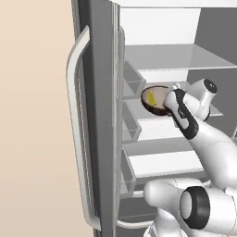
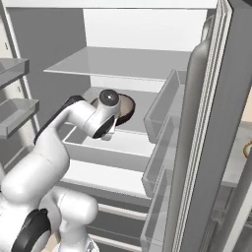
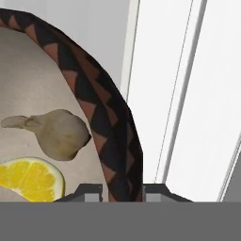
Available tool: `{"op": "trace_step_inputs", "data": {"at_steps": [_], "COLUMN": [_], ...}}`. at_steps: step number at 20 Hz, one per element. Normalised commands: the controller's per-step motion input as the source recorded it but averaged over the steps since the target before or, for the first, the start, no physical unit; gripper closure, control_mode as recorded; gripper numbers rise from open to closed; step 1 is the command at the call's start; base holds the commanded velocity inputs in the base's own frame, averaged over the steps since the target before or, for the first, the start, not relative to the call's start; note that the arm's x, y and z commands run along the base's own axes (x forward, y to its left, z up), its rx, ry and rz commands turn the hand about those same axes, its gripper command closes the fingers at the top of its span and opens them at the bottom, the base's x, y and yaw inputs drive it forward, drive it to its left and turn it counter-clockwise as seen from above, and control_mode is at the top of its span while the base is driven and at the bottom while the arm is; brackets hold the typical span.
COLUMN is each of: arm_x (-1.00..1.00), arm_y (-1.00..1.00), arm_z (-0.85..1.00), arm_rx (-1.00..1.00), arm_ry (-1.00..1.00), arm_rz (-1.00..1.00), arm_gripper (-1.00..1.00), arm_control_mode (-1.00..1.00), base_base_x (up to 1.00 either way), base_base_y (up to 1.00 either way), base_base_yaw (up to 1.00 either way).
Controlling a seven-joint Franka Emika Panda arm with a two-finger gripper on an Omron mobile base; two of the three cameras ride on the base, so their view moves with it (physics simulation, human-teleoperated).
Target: Place the bowl with the garlic and lemon wedge on the second highest shelf of the fridge. Place the bowl with the fish and steak on the top shelf of the fridge.
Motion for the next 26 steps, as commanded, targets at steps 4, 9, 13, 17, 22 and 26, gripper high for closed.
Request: {"op": "trace_step_inputs", "data": {"at_steps": [4,9,13,17,22,26], "arm_x": [0.66,0.56,0.48,0.51,0.24,-0.23], "arm_y": [-0.05,-0.11,-0.13,-0.16,0.01,0.00], "arm_z": [-0.18,-0.10,-0.16,-0.22,-0.03,0.44], "arm_rx": [0.00,0.00,0.00,0.00,0.00,0.00], "arm_ry": [0.00,0.00,0.00,0.00,0.01,0.00], "arm_rz": [0.00,0.00,0.00,0.00,0.00,0.00], "arm_gripper": [1.00,1.00,1.00,1.00,-1.00,-1.00], "arm_control_mode": [-1.00,-1.00,-1.00,-1.00,-1.00,-1.00], "base_base_x": [0.00,0.00,0.00,0.00,0.00,0.00], "base_base_y": [0.00,0.00,0.00,0.00,0.00,0.00], "base_base_yaw": [0.00,0.00,0.00,0.00,0.00,0.00]}}
